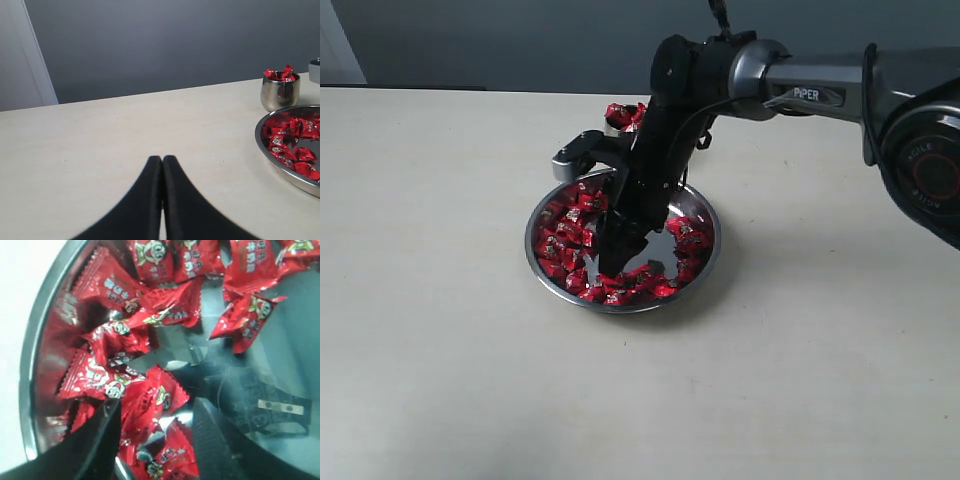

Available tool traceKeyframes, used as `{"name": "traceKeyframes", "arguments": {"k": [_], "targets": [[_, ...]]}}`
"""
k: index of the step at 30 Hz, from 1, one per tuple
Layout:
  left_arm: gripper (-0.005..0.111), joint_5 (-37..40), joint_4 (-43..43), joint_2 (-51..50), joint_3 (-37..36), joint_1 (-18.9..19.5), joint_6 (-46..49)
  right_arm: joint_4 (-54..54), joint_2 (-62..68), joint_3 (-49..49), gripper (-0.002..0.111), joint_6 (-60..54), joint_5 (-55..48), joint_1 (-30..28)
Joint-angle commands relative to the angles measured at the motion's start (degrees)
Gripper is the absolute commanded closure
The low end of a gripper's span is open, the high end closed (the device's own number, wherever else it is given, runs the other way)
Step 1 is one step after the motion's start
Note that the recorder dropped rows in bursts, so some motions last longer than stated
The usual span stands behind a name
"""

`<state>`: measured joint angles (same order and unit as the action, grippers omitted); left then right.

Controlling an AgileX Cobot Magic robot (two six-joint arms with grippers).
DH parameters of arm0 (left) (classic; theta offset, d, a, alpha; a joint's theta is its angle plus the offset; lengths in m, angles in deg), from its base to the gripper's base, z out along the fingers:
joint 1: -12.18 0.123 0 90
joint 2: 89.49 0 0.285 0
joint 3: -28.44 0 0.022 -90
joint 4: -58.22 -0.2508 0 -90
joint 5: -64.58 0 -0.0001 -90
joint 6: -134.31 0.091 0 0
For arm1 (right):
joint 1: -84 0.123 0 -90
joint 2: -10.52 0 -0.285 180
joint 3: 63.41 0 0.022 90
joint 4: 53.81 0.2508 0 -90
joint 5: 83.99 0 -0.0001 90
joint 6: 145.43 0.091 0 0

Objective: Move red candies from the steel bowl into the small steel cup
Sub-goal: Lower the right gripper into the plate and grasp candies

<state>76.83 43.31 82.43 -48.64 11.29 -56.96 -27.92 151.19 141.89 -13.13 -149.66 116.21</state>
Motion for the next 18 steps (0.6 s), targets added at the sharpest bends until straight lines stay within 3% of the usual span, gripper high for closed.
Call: {"name": "traceKeyframes", "arguments": {"k": [1, 4, 10, 18], "targets": [[0.106, -0.3, 0.2, 0.3, -0.1, -0.4, -0.2, -1.4, 1.0, 0.1, 0.065, -0.2, 1.2, 0.4], [0.106, -0.3, 0.2, 0.3, -0.1, -0.4, -0.2, -1.4, 1.0, 0.1, 0.07, -0.2, 1.8, 0.4], [0.106, -0.3, 0.2, 0.3, -0.1, -0.4, -0.2, -1.4, 1.0, 0.1, 0.107, -0.2, 2.0, 0.4], [0.106, -0.3, 0.2, 0.3, -0.1, -0.4, -0.2, -1.6, -0.2, 0.1, 0.109, -0.2, 4.1, 0.4]]}}
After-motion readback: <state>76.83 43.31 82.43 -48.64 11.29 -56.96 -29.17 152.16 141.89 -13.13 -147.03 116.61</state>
